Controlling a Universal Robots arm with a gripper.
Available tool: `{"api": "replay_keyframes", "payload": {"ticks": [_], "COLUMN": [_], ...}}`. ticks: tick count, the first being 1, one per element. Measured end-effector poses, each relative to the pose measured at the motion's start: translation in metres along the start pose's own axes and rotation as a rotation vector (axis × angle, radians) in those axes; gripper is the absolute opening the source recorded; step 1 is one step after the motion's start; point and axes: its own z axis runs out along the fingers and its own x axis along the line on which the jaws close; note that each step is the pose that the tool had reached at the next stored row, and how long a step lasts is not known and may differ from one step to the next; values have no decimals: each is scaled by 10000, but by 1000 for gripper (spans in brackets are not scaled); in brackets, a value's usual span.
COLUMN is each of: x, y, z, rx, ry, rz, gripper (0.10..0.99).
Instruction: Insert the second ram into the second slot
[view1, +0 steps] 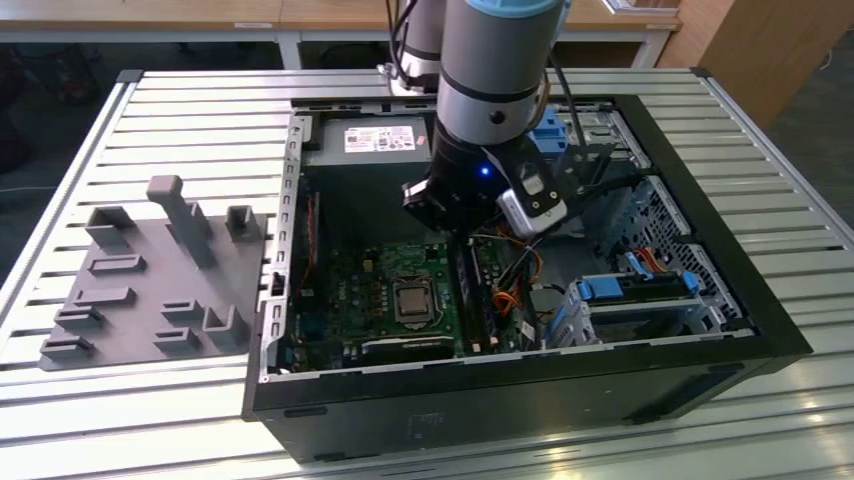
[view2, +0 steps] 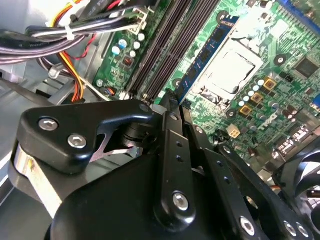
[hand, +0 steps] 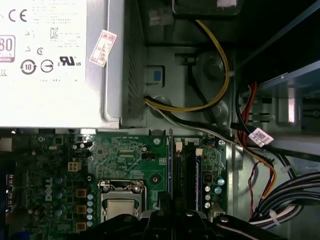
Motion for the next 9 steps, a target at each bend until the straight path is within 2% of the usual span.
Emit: {"api": "replay_keyframes", "payload": {"ticks": [3, 9], "x": [-3, -29], "y": [-45, -66], "z": [2, 18], "rx": [1, 2], "ry": [0, 0], "rz": [14, 66], "gripper": [137, 137]}}
